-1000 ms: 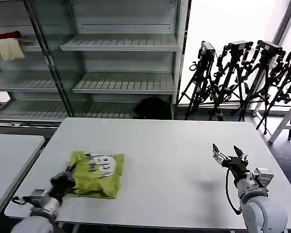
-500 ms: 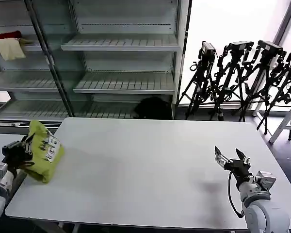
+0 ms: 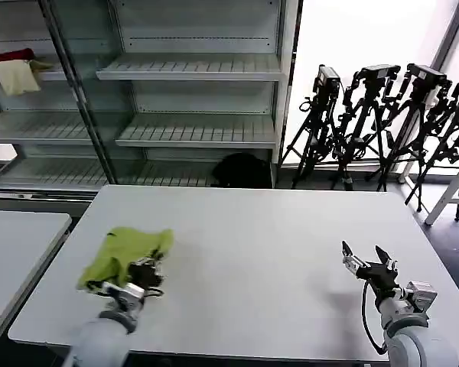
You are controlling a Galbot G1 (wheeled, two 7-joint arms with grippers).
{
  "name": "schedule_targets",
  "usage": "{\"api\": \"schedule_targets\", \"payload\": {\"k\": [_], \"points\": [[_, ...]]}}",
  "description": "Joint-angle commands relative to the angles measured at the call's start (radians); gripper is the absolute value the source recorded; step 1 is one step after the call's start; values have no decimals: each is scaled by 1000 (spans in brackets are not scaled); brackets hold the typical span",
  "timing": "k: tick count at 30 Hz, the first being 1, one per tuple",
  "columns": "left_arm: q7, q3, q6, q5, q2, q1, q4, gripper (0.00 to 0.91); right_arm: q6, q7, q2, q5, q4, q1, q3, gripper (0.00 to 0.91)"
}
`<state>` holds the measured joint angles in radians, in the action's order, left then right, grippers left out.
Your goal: Fold and organize the clothes.
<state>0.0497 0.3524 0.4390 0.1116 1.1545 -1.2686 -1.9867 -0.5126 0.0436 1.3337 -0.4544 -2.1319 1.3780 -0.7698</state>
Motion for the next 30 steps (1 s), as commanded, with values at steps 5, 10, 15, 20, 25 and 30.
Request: {"api": "schedule_targets", "payload": {"k": [5, 10, 15, 20, 25, 30], "points": [[-283, -401, 137, -317, 219, 336, 124, 20, 27, -6, 16, 29, -14, 70, 12, 907], [-391, -406, 132, -366, 274, 418, 219, 20, 22, -19, 25, 61, -40, 79, 54, 907], [-436, -418, 137, -378, 346, 466, 305, 907, -13, -31, 44, 105, -71, 66, 105, 907], [-431, -441, 137, -377, 341, 441, 244, 907, -61, -36, 48, 72, -70, 18, 169, 907], [-450, -415, 140, -482, 242, 488, 74, 907, -68, 44, 37, -129, 8, -108, 282, 907], [-442, -257, 140, -609, 68, 547, -64, 907, -70, 131, 68, -262, 110, -207, 386, 907]]}}
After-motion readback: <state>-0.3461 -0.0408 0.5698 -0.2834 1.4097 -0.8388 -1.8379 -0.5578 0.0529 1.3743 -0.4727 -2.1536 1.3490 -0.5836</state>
